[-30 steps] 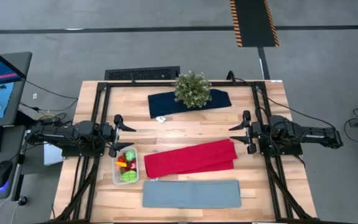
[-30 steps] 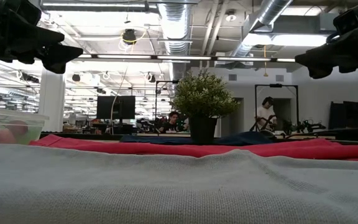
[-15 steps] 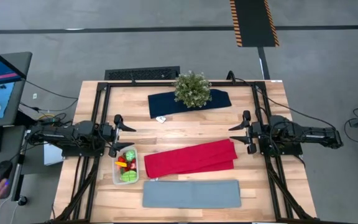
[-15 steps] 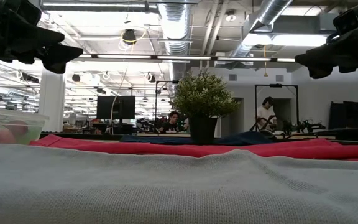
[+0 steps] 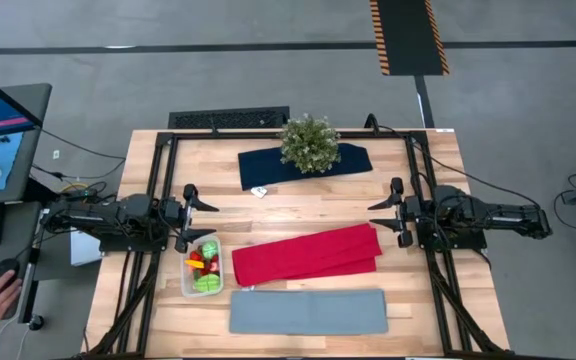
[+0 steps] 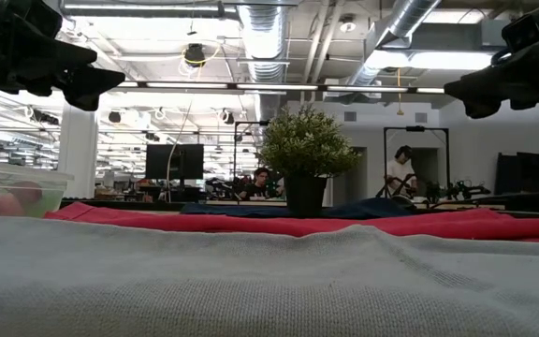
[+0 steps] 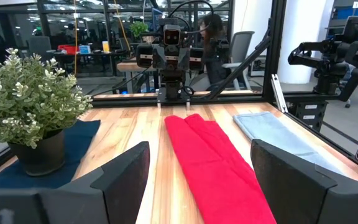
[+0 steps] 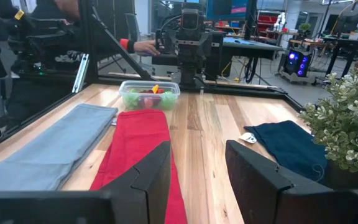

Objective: Pick and placing Produce into tupperware

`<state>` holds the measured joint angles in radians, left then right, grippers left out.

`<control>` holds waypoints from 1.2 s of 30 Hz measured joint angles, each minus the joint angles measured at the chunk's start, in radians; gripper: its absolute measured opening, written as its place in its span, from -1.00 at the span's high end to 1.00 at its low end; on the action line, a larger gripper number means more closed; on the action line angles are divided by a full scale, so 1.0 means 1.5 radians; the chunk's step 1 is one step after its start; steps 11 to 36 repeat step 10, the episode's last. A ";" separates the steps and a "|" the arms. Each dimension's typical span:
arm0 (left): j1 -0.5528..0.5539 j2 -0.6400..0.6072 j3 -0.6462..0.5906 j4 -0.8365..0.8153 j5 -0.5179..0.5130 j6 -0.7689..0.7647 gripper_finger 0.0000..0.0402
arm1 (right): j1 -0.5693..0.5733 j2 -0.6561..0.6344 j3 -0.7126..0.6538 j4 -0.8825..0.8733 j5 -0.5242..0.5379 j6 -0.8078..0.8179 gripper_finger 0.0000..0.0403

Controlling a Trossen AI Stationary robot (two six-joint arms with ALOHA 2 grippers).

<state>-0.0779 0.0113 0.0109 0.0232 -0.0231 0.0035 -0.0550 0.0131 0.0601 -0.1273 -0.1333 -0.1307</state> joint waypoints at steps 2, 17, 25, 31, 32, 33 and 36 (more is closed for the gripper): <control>0.000 0.000 0.000 0.000 0.000 0.000 -0.34 | 0.000 0.000 0.000 0.000 0.000 0.000 0.12; 0.000 0.000 0.000 0.000 0.000 0.000 -0.34 | 0.000 0.000 0.000 0.000 0.000 0.000 0.13; 0.000 0.000 0.000 0.000 0.000 0.000 -0.34 | 0.000 0.000 0.000 0.000 0.000 0.000 0.13; 0.000 0.000 0.000 0.000 0.000 0.000 -0.34 | 0.000 0.000 0.000 0.000 0.000 0.000 0.13; 0.000 0.000 0.000 0.000 0.000 0.000 -0.34 | 0.000 0.000 0.000 0.000 0.000 0.000 0.13; 0.000 0.000 0.000 0.000 0.000 0.000 -0.34 | 0.000 0.000 0.000 0.000 0.000 0.000 0.13; 0.000 0.000 0.000 0.000 0.000 0.000 -0.34 | 0.000 0.000 0.000 0.000 0.000 0.000 0.13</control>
